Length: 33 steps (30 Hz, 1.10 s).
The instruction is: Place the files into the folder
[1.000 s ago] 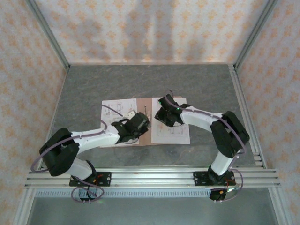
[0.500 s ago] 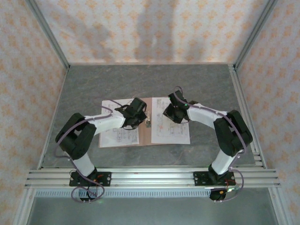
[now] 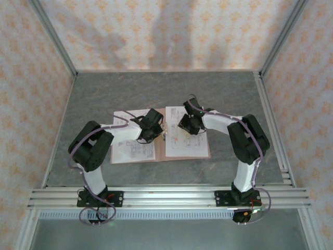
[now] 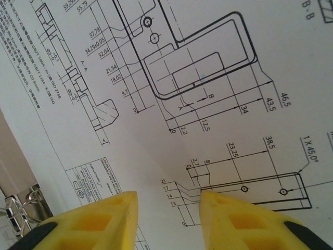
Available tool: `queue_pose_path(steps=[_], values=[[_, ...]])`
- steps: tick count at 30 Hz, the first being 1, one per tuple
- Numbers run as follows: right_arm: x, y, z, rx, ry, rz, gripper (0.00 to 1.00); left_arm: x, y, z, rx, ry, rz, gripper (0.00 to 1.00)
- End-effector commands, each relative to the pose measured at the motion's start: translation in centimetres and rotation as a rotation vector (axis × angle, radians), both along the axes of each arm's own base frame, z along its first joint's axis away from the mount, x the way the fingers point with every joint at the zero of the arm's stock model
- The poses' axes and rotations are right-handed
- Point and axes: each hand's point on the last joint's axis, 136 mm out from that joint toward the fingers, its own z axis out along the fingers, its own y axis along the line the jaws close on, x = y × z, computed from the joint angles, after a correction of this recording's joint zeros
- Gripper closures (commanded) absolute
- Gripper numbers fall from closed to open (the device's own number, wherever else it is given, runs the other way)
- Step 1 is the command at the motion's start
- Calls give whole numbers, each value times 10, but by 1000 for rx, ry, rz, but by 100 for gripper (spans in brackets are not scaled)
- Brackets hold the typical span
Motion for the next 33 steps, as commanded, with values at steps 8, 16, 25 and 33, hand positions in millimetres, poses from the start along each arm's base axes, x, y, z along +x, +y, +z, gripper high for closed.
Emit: queue_pose_path(steps=[8, 16, 25, 33], values=[[-21, -1, -16, -61, 68, 78, 63, 4, -2, -1, 22, 2, -38, 100], [-29, -9, -23, -84, 78, 71, 63, 6, -2, 2, 29, -1, -40, 100], [-35, -9, -17, -115, 69, 106, 63, 6, -2, 4, 34, -1, -45, 100], [-41, -12, -19, -142, 70, 124, 63, 4, -2, -1, 35, 12, -46, 100]])
